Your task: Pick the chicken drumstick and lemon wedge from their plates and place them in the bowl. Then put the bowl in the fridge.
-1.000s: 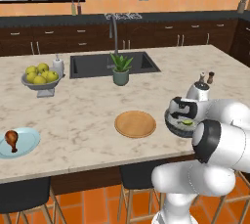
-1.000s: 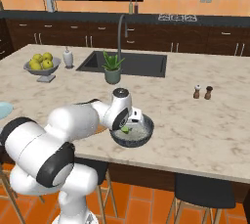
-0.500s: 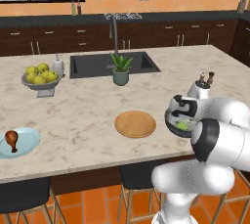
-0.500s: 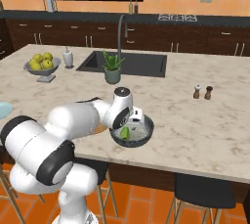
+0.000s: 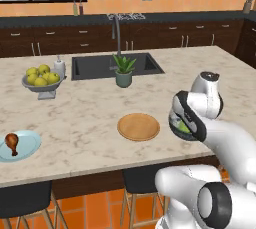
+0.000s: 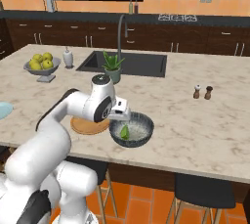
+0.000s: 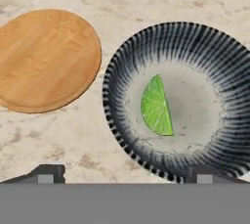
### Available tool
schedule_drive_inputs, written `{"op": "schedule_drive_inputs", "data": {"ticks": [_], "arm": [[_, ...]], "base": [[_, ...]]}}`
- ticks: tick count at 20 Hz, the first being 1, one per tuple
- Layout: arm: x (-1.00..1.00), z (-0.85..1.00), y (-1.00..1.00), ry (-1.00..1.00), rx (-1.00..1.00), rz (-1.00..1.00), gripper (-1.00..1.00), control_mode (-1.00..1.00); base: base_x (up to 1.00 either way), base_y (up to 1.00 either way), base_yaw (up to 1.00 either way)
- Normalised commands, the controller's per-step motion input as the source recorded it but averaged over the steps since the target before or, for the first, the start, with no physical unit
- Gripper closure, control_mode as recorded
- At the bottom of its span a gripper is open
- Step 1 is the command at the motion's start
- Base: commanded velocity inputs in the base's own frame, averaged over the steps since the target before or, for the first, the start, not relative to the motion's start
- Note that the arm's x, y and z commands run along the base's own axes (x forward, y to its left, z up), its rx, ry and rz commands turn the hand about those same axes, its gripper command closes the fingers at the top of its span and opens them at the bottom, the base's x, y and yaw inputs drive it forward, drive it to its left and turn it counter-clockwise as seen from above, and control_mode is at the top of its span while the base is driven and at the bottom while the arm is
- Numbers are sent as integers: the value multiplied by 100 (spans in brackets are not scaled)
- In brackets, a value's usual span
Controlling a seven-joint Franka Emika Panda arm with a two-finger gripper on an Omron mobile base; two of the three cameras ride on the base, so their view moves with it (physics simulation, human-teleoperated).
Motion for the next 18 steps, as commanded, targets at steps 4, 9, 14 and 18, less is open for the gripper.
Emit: {"op": "schedule_drive_inputs", "data": {"ticks": [4,9,14,18], "arm": [[-66,53,57,2,0,0,-100,-100],[-50,34,24,1,0,-1,-100,-100],[-15,5,3,0,0,-1,-100,100],[0,0,0,0,0,0,-100,100]], "base": [[0,0,0],[0,0,0],[-41,38,-4],[-25,100,-5]]}}
